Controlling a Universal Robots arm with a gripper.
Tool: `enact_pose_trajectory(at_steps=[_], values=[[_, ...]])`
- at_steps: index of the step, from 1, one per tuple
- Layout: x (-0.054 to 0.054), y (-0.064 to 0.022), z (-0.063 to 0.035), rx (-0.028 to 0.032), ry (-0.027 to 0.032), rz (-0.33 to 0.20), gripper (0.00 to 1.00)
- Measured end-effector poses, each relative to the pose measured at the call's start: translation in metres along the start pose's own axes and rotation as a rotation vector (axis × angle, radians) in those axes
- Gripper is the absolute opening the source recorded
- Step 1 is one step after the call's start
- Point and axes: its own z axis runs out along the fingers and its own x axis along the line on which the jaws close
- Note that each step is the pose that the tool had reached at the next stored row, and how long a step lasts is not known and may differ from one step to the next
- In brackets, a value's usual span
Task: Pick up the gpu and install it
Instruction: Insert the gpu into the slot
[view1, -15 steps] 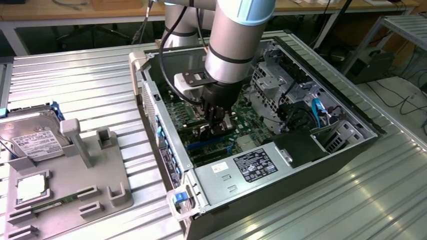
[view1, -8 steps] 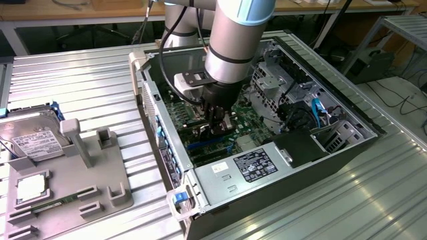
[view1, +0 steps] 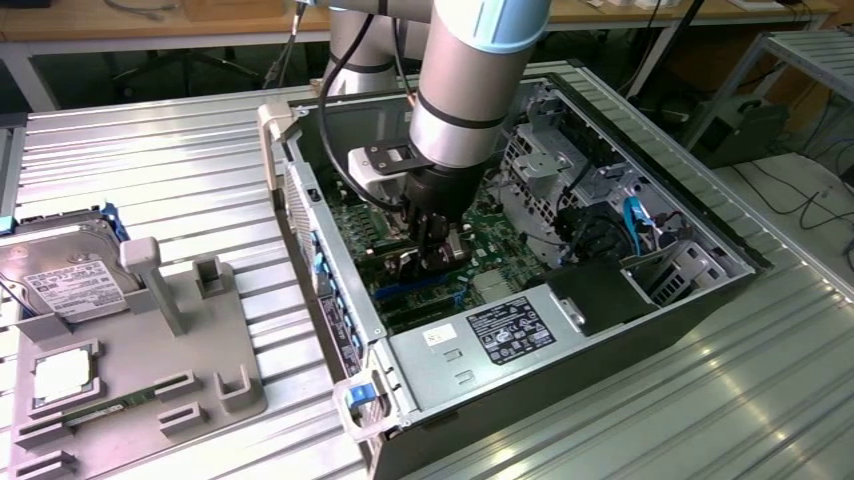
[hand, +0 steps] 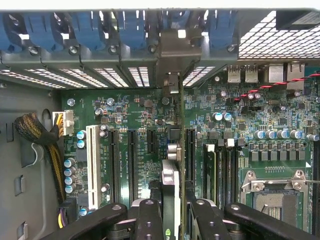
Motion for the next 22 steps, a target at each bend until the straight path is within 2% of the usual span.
enact_pose_trajectory(at_steps=[22], values=[[0.0000,0.0002,0.0029,-0.0001,-0.0006,0.000,0.27]])
